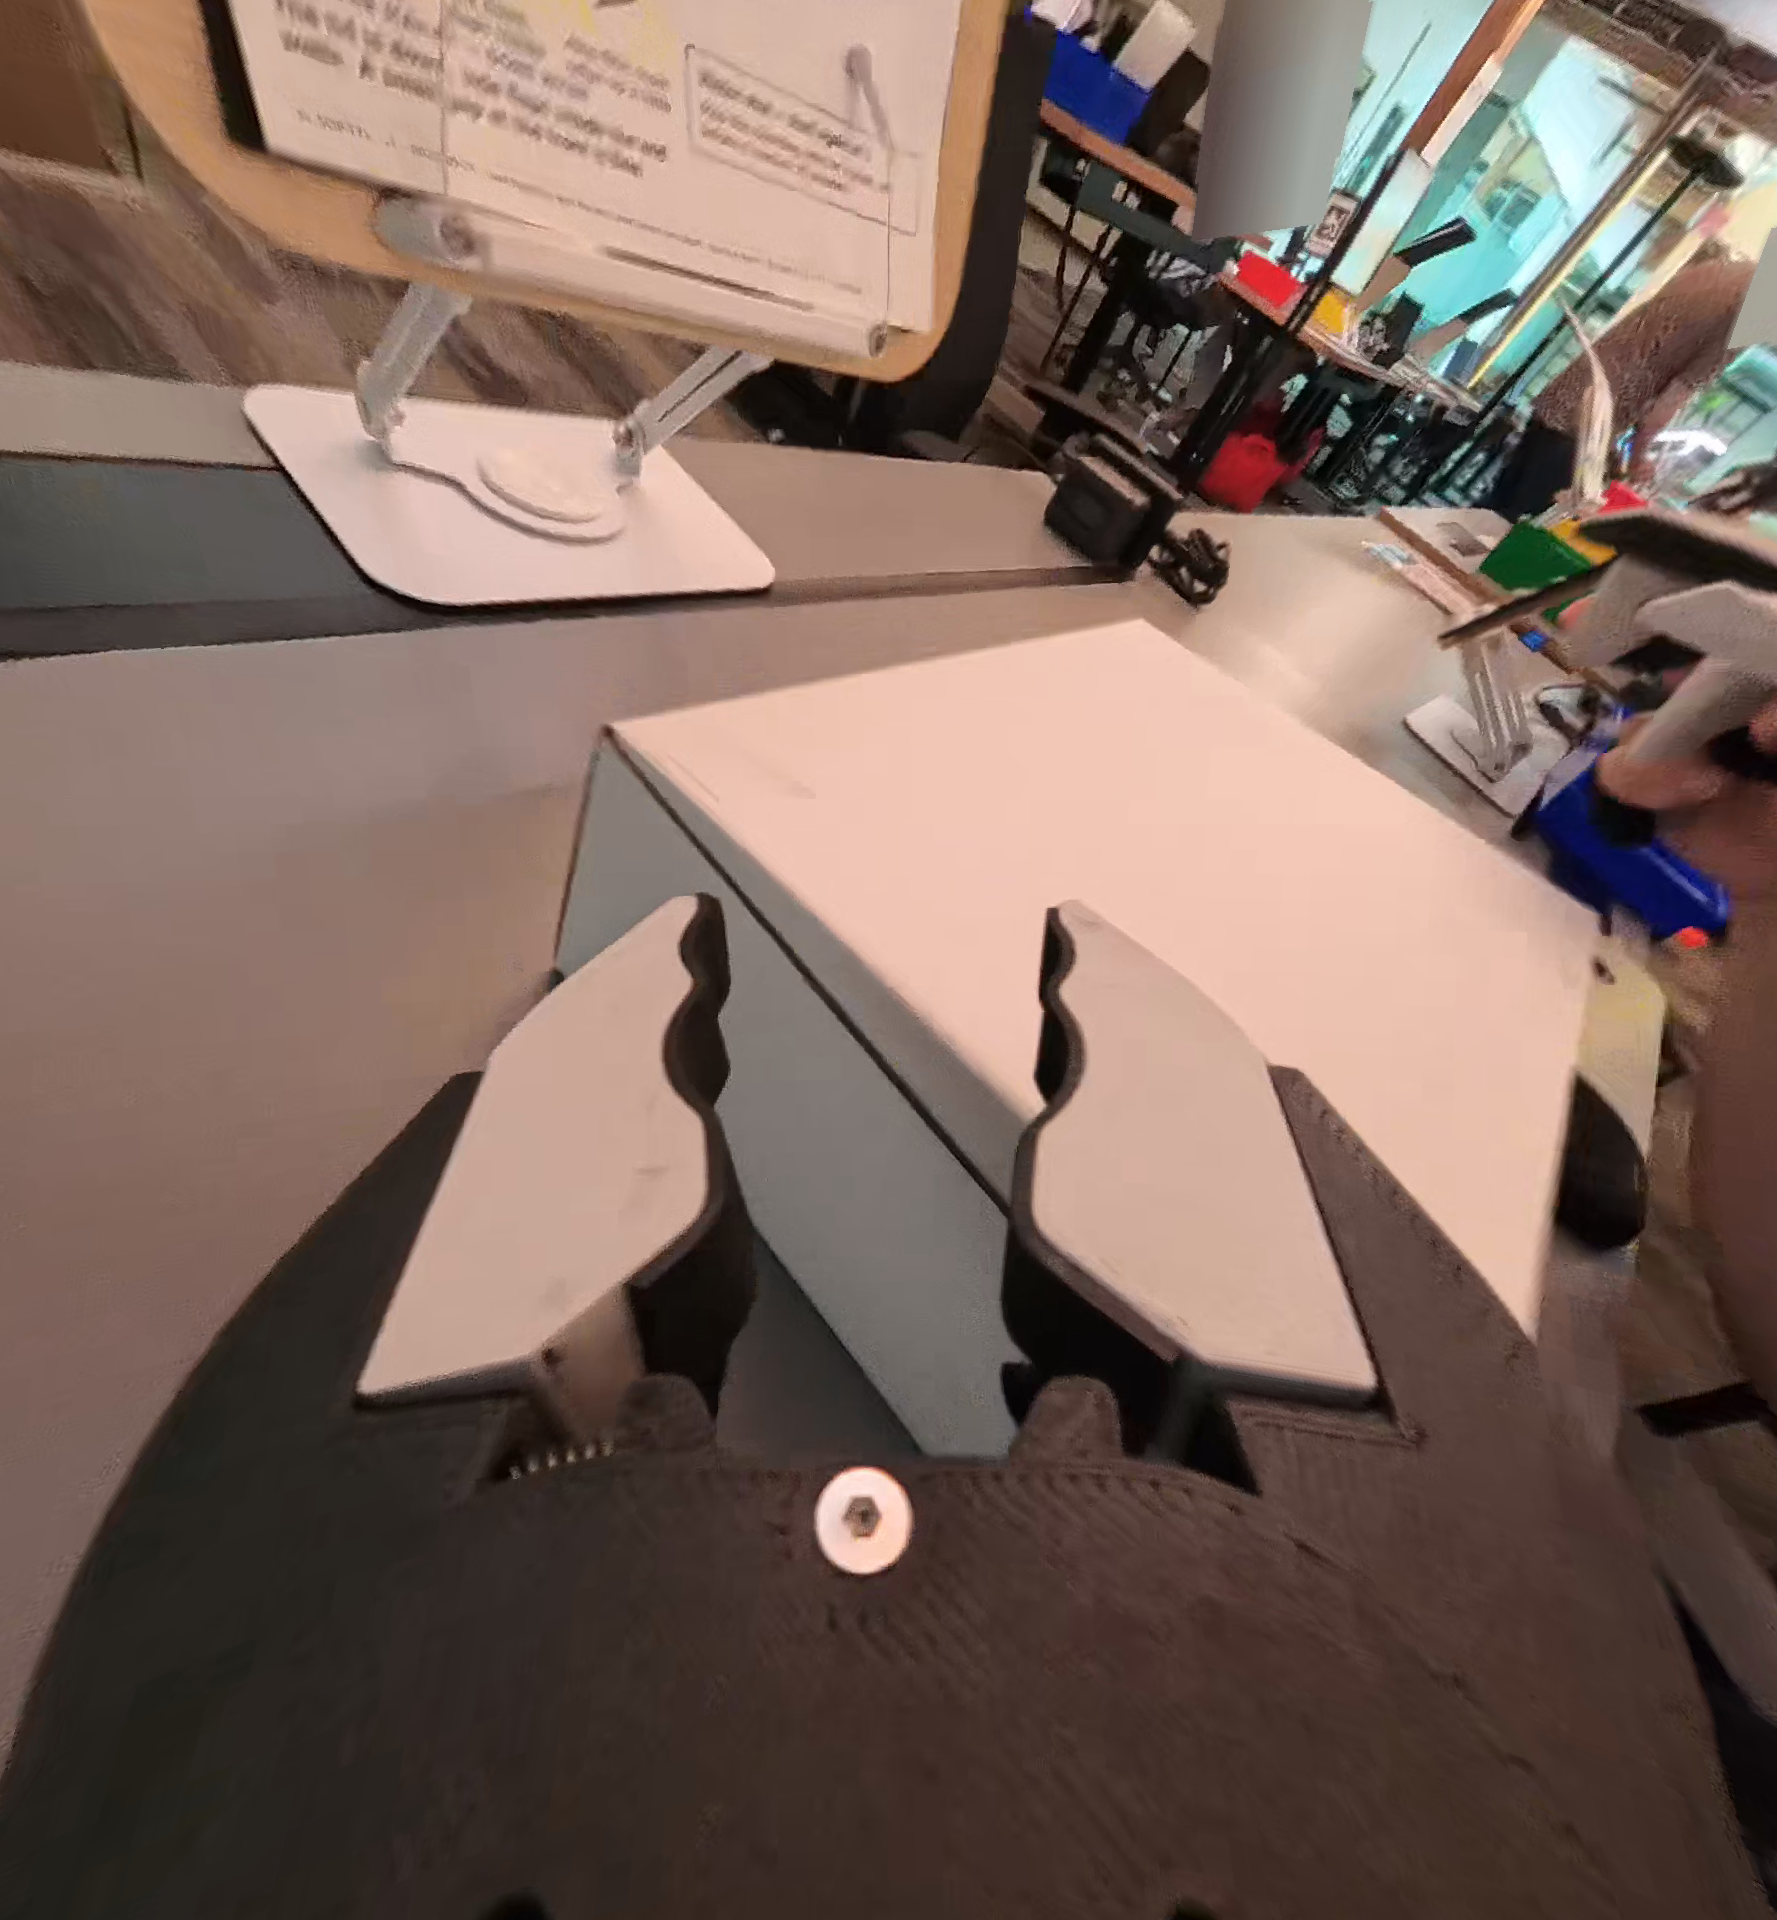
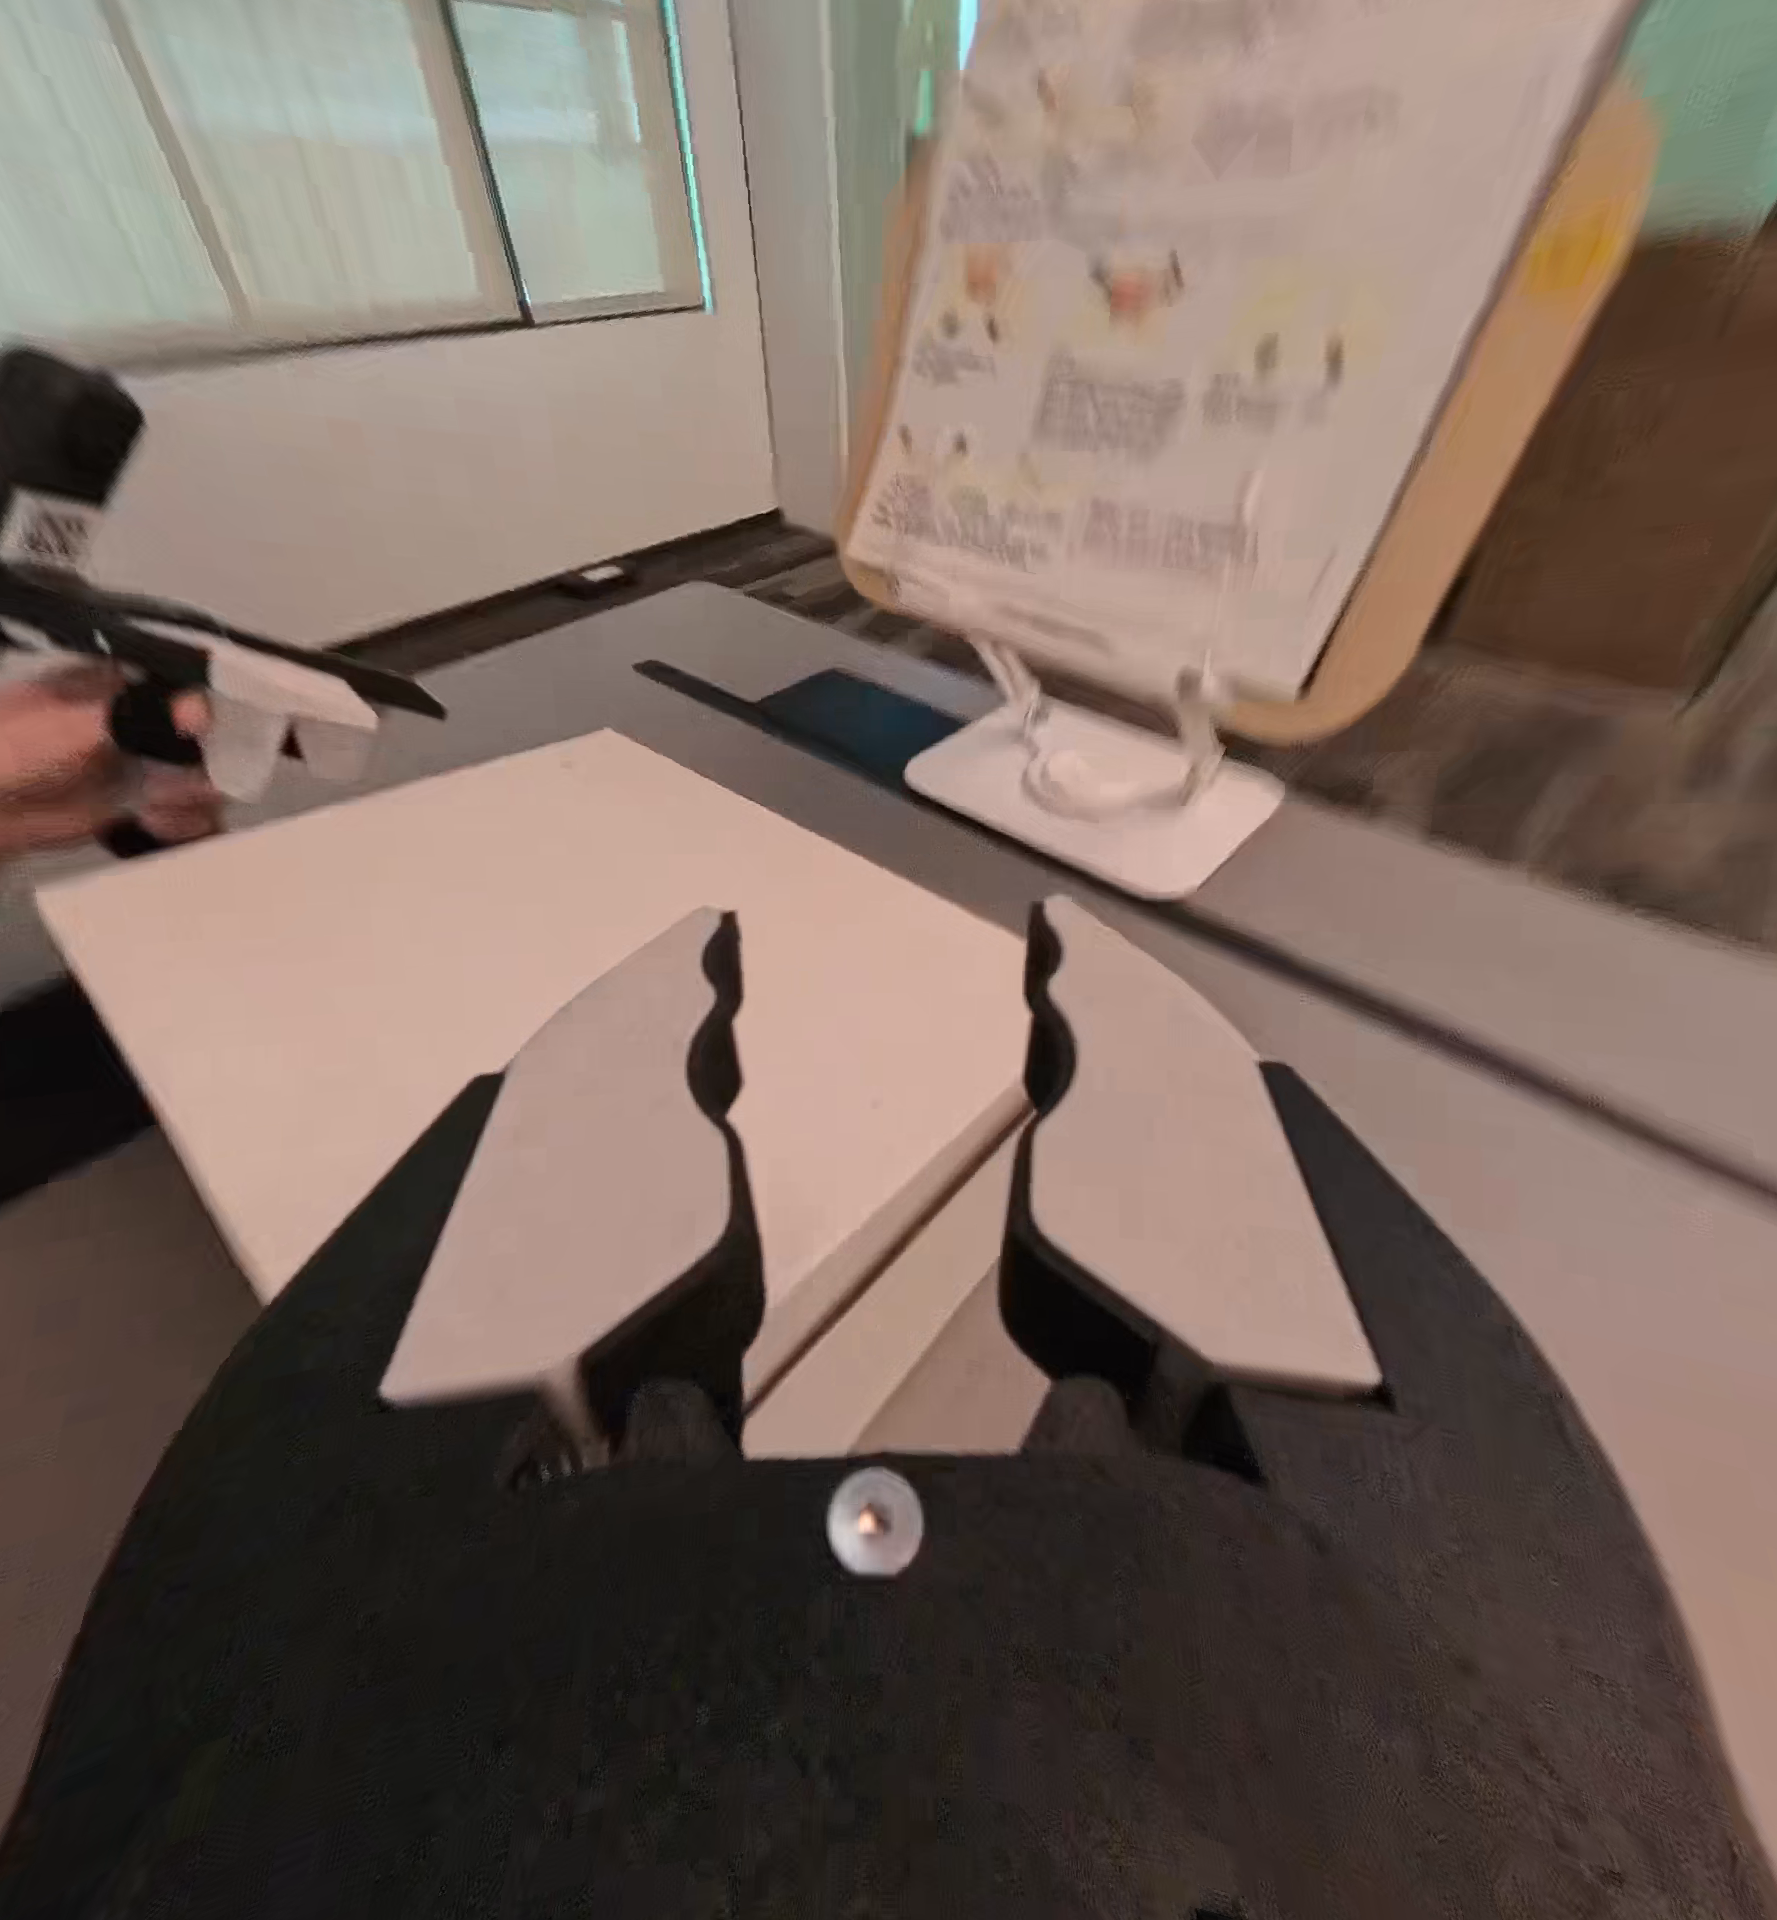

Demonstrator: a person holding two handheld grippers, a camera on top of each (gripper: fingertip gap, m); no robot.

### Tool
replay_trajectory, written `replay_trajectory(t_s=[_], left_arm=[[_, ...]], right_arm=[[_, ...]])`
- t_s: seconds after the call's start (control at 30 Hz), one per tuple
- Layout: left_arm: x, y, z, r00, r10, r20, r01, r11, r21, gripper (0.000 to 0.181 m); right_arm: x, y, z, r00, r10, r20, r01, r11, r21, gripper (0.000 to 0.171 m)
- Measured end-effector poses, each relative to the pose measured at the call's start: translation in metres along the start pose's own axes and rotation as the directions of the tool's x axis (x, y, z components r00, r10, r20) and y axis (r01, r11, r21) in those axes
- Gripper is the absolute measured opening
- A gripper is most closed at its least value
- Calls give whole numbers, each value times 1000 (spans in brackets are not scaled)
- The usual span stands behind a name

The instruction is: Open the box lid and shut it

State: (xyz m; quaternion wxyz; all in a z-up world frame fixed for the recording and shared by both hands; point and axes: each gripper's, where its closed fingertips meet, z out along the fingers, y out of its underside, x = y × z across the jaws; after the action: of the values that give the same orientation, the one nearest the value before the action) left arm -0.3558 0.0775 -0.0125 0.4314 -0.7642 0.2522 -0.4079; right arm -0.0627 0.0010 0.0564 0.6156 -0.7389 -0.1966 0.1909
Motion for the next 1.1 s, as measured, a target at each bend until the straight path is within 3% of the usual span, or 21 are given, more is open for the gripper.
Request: replay_trajectory(t_s=[0.17, 0.3, 0.43, 0.57, 0.7, 0.87, 1.0, 1.1], left_arm=[[-35, -10, 51, 981, -165, -106, 156, 984, -89, 59], [-44, -11, 68, 959, -238, -156, 222, 968, -118, 59], [-38, -5, 78, 922, -323, -215, 297, 944, -145, 65], [-33, 2, 90, 929, -304, -213, 265, 945, -194, 64], [-28, -6, 75, 901, -350, -257, 313, 934, -173, 59], [-39, 3, 45, 938, -326, -116, 303, 936, -182, 70], [-36, 13, 56, 944, -318, -82, 293, 929, -228, 66], [-36, 13, 60, 956, -287, -55, 266, 934, -239, 65]], right_arm=[[57, 58, 62, 892, 434, 125, -412, 896, -165, 59], [52, 72, 82, 759, 606, 239, -559, 794, -238, 66], [47, 73, 88, 758, 608, 237, -559, 792, -246, 66], [40, 76, 94, 841, 508, 188, -459, 853, -249, 68], [52, 75, 81, 855, 494, 156, -459, 862, -212, 67], [52, 84, 79, 817, 549, 177, -502, 828, -249, 76], [35, 81, 85, 772, 588, 242, -523, 803, -286, 77], [36, 83, 87, 790, 574, 213, -513, 811, -282, 76]])
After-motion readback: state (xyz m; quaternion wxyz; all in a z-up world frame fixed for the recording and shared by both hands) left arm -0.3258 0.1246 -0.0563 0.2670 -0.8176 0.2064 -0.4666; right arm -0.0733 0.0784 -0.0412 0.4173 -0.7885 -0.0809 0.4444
